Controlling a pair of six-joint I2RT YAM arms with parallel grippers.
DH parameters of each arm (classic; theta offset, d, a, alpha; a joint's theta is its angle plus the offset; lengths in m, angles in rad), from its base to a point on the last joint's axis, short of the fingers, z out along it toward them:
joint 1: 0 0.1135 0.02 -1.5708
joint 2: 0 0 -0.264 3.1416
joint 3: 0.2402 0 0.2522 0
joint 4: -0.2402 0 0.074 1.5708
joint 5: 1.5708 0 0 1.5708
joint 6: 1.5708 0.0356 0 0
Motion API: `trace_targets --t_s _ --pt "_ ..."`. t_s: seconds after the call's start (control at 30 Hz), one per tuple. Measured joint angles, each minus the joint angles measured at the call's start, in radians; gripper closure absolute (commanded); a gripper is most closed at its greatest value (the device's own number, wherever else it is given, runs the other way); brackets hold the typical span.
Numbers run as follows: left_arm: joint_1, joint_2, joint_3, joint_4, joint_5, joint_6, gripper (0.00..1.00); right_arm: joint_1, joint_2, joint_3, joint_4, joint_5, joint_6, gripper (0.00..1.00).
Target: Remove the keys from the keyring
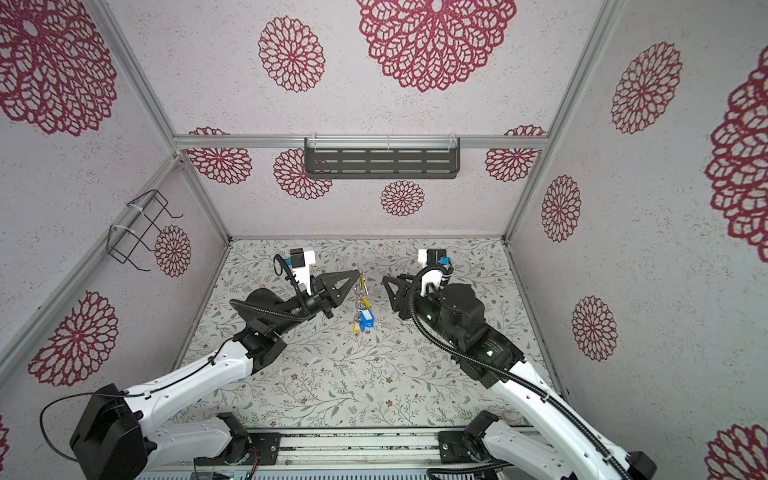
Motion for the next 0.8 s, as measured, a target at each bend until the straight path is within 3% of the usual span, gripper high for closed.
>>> trace_targets --t_s 0.27,0.37,0.47,0.63,0.8 --pt "0.034 -0.012 0.017 -0.102 0.130 -0.026 1.00 0.000 0.049 -0.088 0.187 -0.145 0.041 0.80" --pt "0.060 -0.005 0.018 -0.109 0.179 -0.066 1.00 0.000 0.063 -0.094 0.205 -0.193 0.046 0.84" --pt "0.093 0.013 0.019 -0.102 0.219 -0.129 1.00 0.000 0.088 -0.039 0.183 -0.225 0.023 0.83" --pt "0.120 0.044 0.019 -0.069 0.263 -0.212 1.00 0.000 0.119 0.041 0.176 -0.260 -0.019 0.72" --pt "0.130 0.057 0.024 -0.061 0.310 -0.269 1.00 0.000 0.158 0.043 0.191 -0.291 -0.032 0.71"
